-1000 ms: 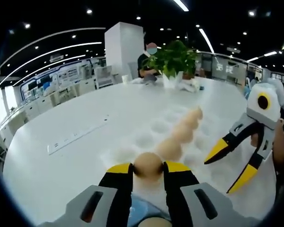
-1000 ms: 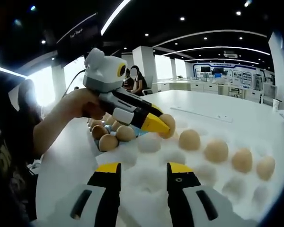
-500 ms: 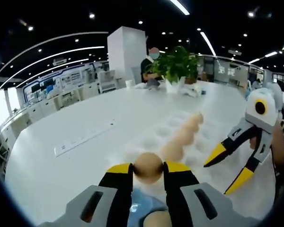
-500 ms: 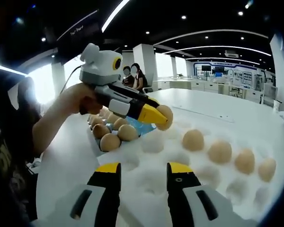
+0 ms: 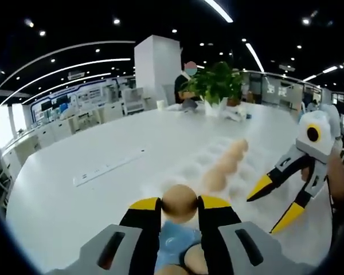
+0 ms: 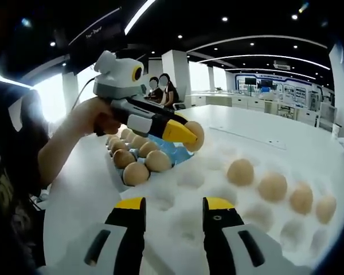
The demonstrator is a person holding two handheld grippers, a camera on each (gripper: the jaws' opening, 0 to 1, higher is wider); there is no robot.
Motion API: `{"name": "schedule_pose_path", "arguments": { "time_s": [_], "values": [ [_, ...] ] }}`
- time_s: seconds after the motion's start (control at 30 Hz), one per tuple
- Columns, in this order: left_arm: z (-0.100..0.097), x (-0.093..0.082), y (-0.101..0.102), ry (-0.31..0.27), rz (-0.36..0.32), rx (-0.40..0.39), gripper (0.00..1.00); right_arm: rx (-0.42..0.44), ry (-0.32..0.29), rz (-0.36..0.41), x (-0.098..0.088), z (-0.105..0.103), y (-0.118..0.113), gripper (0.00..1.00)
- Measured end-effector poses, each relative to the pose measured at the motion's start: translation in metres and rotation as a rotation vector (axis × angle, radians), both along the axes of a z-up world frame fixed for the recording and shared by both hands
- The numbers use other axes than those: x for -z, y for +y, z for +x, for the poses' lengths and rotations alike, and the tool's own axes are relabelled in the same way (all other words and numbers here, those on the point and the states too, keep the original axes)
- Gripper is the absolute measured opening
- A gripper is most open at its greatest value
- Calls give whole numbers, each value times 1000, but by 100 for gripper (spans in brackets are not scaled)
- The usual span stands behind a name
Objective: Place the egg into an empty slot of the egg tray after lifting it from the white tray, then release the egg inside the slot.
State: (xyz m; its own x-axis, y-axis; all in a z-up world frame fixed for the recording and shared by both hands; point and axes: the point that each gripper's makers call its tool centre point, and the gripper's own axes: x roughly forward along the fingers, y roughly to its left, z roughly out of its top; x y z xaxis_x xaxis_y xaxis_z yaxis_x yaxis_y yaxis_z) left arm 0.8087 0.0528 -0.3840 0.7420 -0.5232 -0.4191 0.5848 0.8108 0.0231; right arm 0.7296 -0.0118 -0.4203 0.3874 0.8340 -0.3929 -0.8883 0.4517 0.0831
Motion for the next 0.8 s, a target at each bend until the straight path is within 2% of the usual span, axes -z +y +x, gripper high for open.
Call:
{"name": "schedule_pose_path", "arguments": {
  "time_s": [0.43, 0.8],
  "values": [
    [-1, 2, 26, 5, -4, -32, 25, -15, 1, -11, -1, 1, 13, 43],
    [-7, -1, 36, -1, -2, -45, 25, -28, -1, -18, -1, -4, 19, 43]
  ]
}}
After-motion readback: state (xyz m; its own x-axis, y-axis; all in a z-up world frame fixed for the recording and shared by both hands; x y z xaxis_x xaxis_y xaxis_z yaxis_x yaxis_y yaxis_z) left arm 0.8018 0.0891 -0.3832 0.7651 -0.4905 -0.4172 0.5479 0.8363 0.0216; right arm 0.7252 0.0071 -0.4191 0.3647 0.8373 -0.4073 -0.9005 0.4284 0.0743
